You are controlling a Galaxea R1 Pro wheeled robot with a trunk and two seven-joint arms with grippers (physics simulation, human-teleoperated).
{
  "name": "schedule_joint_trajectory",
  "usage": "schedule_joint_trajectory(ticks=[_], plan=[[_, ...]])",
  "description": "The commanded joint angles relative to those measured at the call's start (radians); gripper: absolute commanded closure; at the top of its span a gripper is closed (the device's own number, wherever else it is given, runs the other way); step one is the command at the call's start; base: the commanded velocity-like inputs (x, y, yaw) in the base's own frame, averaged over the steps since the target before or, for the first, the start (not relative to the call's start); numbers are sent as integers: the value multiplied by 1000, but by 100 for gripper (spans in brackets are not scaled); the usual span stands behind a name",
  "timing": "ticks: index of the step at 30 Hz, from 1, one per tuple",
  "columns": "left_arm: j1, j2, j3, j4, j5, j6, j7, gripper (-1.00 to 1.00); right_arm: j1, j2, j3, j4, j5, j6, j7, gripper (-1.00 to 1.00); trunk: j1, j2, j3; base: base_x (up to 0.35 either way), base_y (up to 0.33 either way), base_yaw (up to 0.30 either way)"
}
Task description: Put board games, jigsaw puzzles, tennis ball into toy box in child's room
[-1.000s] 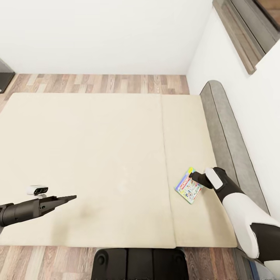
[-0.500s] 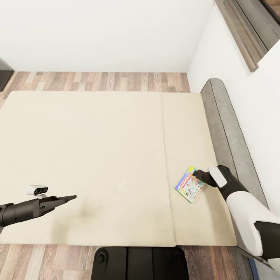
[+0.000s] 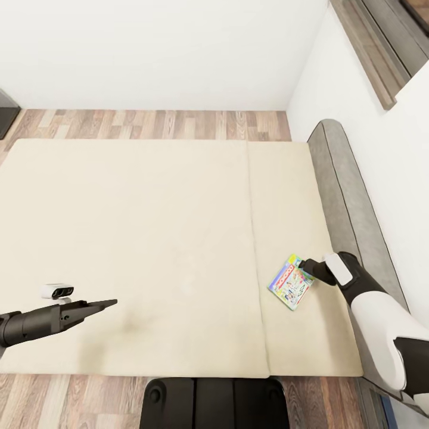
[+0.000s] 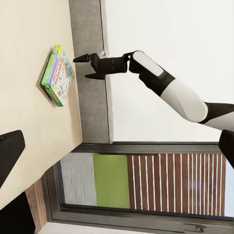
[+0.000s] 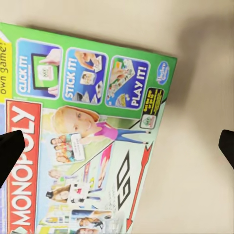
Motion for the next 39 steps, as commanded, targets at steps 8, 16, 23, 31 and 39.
schedule_joint_trajectory(ticks=[8, 16, 23, 31, 39], plan=[[0, 0, 0, 0, -1, 11, -4, -100, -9, -1, -3, -2, -11, 27, -5, -100, 1, -2, -8, 0, 0, 0], [0, 0, 0, 0, -1, 11, -4, -100, -13, 0, -3, -2, -12, 31, -3, -100, 1, -2, -18, 0, 0, 0], [0, 1, 0, 0, -1, 11, -4, -100, -13, 1, -4, -2, -12, 31, -3, -100, 1, -2, -28, 0, 0, 0], [0, 2, 0, -1, 0, 11, -4, -100, -14, 1, -9, -2, -12, 31, -3, -100, 1, -2, -41, 0, 0, 0], [0, 2, 0, -1, 0, 10, -4, -100, -14, 1, -11, -3, -12, 32, -3, -100, 1, -2, -54, 0, 0, 0]])
